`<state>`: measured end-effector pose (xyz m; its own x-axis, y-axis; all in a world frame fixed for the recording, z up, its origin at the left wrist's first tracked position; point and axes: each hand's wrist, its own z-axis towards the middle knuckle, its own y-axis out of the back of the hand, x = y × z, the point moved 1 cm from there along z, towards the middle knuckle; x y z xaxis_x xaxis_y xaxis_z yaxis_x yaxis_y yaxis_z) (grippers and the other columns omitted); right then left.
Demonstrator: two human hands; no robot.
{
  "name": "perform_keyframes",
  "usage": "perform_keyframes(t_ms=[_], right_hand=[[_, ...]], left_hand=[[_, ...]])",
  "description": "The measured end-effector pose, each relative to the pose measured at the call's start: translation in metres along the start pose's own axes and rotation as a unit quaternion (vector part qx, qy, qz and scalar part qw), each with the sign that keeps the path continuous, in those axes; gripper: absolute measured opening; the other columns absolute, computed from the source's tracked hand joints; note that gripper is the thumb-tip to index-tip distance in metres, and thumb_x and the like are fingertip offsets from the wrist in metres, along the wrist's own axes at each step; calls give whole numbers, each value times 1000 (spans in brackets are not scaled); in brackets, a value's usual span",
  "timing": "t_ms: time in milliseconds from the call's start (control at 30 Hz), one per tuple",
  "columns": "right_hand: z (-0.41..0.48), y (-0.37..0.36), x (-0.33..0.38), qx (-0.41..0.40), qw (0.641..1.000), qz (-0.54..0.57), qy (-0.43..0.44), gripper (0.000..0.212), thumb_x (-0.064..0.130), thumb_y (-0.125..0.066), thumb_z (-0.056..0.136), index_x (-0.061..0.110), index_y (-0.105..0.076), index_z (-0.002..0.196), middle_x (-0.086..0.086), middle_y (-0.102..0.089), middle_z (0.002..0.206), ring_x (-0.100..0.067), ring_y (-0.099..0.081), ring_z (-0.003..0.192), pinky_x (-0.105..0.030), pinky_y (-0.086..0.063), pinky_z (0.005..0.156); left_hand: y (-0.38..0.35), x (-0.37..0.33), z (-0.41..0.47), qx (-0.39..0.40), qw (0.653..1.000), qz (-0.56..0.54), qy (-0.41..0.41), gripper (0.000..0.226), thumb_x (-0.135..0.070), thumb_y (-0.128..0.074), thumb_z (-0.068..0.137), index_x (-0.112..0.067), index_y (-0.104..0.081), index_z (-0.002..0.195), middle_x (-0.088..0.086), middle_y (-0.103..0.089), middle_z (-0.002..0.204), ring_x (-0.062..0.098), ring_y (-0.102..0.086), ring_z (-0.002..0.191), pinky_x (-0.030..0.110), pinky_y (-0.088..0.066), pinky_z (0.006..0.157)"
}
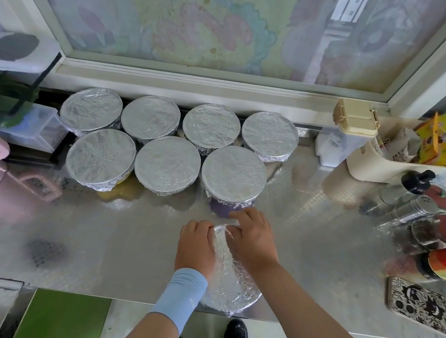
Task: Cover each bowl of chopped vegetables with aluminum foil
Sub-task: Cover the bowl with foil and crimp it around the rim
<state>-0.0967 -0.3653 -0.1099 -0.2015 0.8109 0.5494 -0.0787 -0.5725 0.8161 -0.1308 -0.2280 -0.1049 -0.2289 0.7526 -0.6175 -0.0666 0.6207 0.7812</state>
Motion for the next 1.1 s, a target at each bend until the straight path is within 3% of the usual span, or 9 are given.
perform_keyframes(t_ms=[67, 167, 367, 567, 700, 867, 967, 1100], right_hand=[[-4, -1, -4, -6, 1000, 16, -10, 13, 24, -64, 81, 16, -71, 89, -1, -59, 87, -28, -57, 81, -43, -50, 74], [-9, -1, -7, -19, 1000, 23, -4, 7, 21, -67, 85, 18, -73, 87, 1, -59, 82, -25, -54, 77, -41, -50, 74], [-7, -3, -11, -17, 999, 41, 9, 15, 24, -62, 88, 19, -76, 90, 2, -59, 74, -23, -55, 72, -34, -48, 72], [-1, -10, -16, 40, 999, 33, -2, 16, 19, -59, 89, 15, -73, 84, -1, -64, 77, -28, -58, 75, -45, -52, 75], [-3, -2, -15, 47, 999, 9, 1, 22, 29, -55, 90, 17, -72, 98, -2, -62, 98, -26, -55, 94, -41, -46, 89], [-13, 3, -15, -10, 1000, -11, 5, 26, 37, -52, 90, 17, -68, 85, 1, -56, 85, -24, -51, 81, -41, -48, 76], [-12, 0, -15, -28, 1000, 8, -2, 29, 36, -52, 91, 16, -71, 81, 1, -58, 78, -24, -52, 75, -38, -50, 71], [-12, 0, -17, -21, 999, 39, 2, 32, 37, -53, 91, 15, -74, 80, 1, -57, 74, -23, -52, 72, -33, -47, 68]], left_hand=[[5, -5, 1, 12, 998, -12, -64, 34, 1, -47, 93, -15, -62, 119, 3, -53, 109, 19, -44, 106, 24, -38, 87], [6, -12, 6, 43, 992, -31, -117, 48, 12, -49, 82, -17, -66, 116, 0, -52, 107, 15, -42, 105, 20, -37, 90], [0, -10, 12, 34, 993, -61, -99, 18, -16, -53, 97, -15, -69, 104, -6, -50, 98, 12, -42, 100, 19, -35, 88], [-3, -8, 15, 31, 996, -47, -76, 19, -14, -51, 98, -10, -70, 99, 0, -53, 96, 15, -42, 98, 20, -33, 87], [-2, -9, 11, 21, 996, -26, -77, 20, -13, -49, 99, -10, -68, 95, 1, -53, 96, 17, -43, 99, 24, -37, 86], [-4, -10, 14, 15, 994, 7, -108, 14, -7, -51, 93, -10, -64, 86, 4, -53, 92, 21, -45, 92, 33, -44, 82], [-5, -9, 15, 30, 992, -19, -121, 13, -10, -53, 94, -12, -66, 95, 3, -53, 95, 17, -43, 93, 26, -39, 82], [-7, -6, 15, 25, 992, -29, -117, 15, -16, -54, 97, -13, -68, 92, 1, -53, 92, 16, -41, 91, 22, -33, 79]])
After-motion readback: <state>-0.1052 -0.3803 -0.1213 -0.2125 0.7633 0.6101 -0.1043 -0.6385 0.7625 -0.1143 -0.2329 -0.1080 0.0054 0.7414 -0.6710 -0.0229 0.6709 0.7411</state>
